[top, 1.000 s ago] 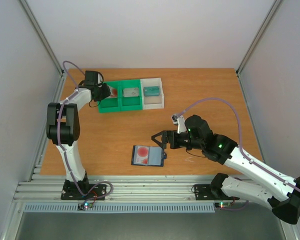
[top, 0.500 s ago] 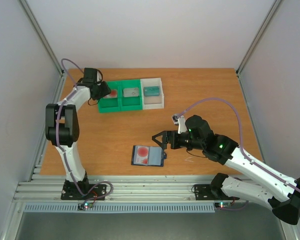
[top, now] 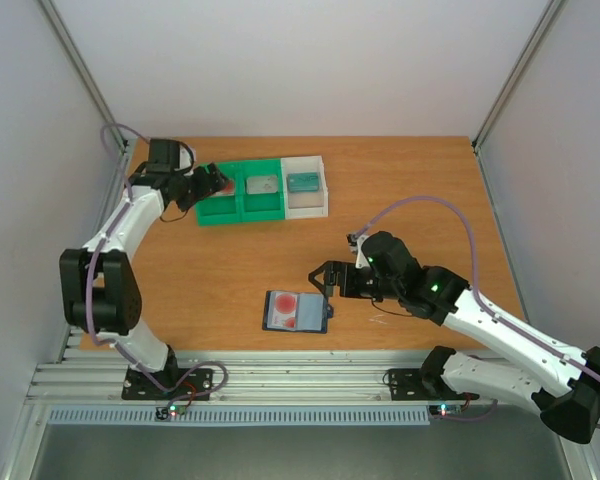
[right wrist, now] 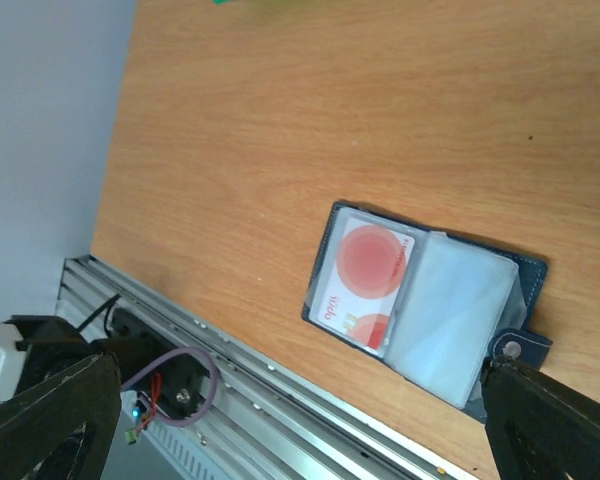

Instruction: Take the credit cards out of the card holder

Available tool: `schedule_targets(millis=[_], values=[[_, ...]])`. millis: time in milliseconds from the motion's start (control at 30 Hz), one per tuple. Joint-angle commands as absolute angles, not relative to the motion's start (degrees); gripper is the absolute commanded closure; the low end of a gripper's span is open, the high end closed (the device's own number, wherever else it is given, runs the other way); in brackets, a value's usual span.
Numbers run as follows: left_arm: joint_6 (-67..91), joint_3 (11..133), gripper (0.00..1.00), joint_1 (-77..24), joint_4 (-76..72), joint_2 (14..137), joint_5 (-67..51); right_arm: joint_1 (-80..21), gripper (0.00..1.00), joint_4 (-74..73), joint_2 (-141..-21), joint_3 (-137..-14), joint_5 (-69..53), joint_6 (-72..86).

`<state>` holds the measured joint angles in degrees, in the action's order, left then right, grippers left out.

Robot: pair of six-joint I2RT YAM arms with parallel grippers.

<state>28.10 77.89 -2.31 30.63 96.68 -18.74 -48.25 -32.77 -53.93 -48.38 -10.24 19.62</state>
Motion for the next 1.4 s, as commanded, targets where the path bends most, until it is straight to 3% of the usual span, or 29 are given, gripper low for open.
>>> schedule_targets(millis=[0, 333, 500, 667, 833, 967, 1133, 1367], values=[[27.3, 71.3, 0.08, -2.8, 33.0, 90.5, -25.2, -48.3, 0.01, -33.9, -56.2, -49.6, -10.6, 20.2], [25.1, 58.2, 0.23, -11.9, 34.8, 79.5, -29.1, -48.3, 0.05, -31.6, -61.0, -47.0, -13.0, 19.7], [26.2, 51.3, 0.42, -14.7, 33.4, 75.5, -33.1, -48.3, 0.12, -28.2, -62.7, -45.0, -13.4, 19.6], [28.9, 45.7, 0.55, -18.0, 30.2, 72.9, -33.7, -48.4, 0.25, -22.9, -65.3, -43.1, -16.4, 19.3], [31.9, 41.9, 0.63, -22.6, 27.1, 71.8, -31.9, -48.4, 0.51, -20.3, -68.0, -42.5, -17.3, 19.1], [35.5, 37.5, 0.70, -25.7, 21.7, 70.4, -31.7, -48.4, 0.65, -18.9, -70.4, -42.6, -18.6, 18.6], [37.9, 33.3, 0.85, -28.4, 16.7, 71.7, -31.7, -48.4, 0.73, -15.7, -73.1, -41.5, -18.9, 18.0], [40.5, 30.7, 0.93, -31.6, 10.7, 74.7, -32.3, -48.4, 0.77, -12.4, -79.5, -41.5, -19.9, 15.9]])
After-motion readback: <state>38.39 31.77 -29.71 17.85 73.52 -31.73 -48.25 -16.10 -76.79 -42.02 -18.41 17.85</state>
